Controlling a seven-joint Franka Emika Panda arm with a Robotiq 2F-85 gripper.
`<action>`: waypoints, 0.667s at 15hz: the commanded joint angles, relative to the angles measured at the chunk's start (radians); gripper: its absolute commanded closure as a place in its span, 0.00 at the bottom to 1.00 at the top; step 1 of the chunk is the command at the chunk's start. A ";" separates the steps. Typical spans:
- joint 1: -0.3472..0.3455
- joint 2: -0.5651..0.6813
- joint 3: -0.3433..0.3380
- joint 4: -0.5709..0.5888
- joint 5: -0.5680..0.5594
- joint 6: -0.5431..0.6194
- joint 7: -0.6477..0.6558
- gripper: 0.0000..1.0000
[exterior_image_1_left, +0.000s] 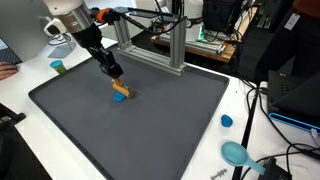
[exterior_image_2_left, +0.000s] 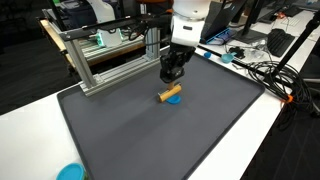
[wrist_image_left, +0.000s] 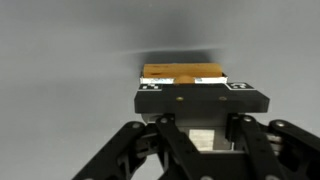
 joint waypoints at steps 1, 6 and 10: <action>-0.003 0.059 -0.010 0.013 -0.004 -0.069 0.004 0.78; 0.004 0.002 0.001 -0.036 -0.004 0.108 -0.023 0.78; 0.051 -0.154 0.025 -0.125 -0.070 0.139 -0.110 0.78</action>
